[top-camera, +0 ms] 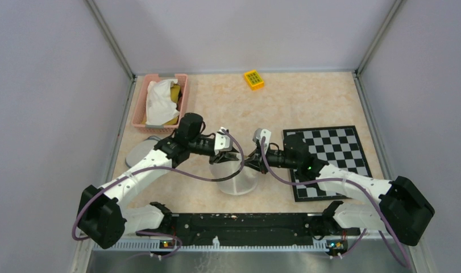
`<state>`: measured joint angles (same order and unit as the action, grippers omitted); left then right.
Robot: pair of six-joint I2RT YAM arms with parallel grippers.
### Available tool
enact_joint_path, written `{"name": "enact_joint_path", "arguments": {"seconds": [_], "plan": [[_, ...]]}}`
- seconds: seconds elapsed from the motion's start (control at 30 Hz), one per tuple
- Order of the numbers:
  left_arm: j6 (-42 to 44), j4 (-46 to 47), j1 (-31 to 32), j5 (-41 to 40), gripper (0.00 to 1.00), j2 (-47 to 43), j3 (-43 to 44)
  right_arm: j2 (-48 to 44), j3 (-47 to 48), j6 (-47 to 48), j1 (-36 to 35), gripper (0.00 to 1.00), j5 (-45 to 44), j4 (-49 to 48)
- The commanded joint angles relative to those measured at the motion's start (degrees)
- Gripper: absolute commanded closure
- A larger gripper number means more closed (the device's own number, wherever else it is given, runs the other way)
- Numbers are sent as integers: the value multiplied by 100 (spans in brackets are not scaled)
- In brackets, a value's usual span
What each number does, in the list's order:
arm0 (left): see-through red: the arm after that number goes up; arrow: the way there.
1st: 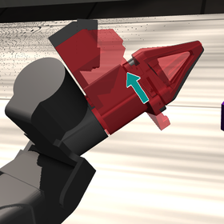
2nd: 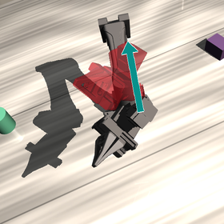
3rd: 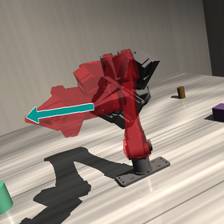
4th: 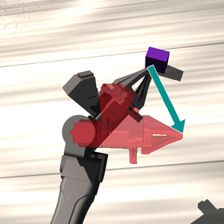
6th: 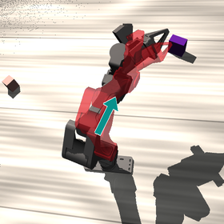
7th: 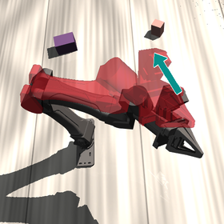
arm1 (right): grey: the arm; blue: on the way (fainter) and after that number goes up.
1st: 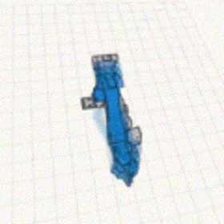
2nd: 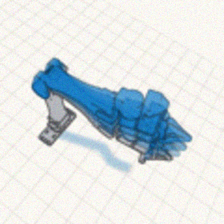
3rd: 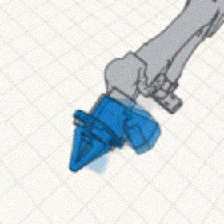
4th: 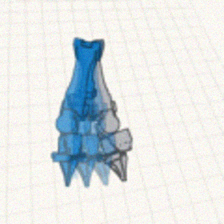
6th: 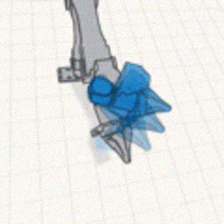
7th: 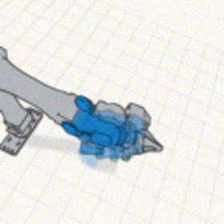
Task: Unzip the laundry bag and remove the bra
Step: Unzip the laundry bag at the center of the board.
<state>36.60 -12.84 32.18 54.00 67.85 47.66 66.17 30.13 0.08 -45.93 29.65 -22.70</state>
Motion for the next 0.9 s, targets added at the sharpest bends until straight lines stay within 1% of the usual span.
{"name": "enact_joint_path", "arguments": {"seconds": [0.0, 0.07, 0.1, 0.17, 0.2, 0.23, 0.33, 0.4, 0.53, 0.63, 0.73, 0.87], "plan": [[310, -65, 2, -96, 75, -71, -9, -54, 277, -177, 23, 100, 98, -193], [224, -22, 3, -65, 86, -66, -24, -40, 340, -213, 23, 100, 111, -94], [138, -12, 7, -51, 91, -55, -19, -39, 430, -223, 35, 94, 119, 152], [-206, -14, -7, -304, 99, -43, -20, -19, 693, -152, 137, 76, 250, 712], [-282, -19, -31, -378, 100, -33, -31, 2, 844, -136, 218, 69, 357, 996], [-303, -5, -88, -379, 100, -26, -73, 46, 1023, -119, 319, 65, 480, 1345], [-607, 170, -303, -308, 100, 51, -171, 241, 1561, -72, 644, 59, 848, 2320], [-852, 273, -449, -231, 100, 195, -182, 294, 1828, -96, 823, 55, 1063, 2780], [-1450, 454, -674, -182, 100, 447, -117, 389, 2262, -278, 1134, 51, 1494, 3395], [-1617, 357, -750, 89, 100, 659, 103, 556, 2564, -704, 1430, 51, 2023, 3621], [-1896, 554, -757, 300, 100, 813, 169, 731, 2663, -1221, 1633, 51, 2464, 3453], [-2150, 511, -758, 404, 100, 1063, 385, 897, 2564, -1904, 1686, 53, 2681, 2877]]}}
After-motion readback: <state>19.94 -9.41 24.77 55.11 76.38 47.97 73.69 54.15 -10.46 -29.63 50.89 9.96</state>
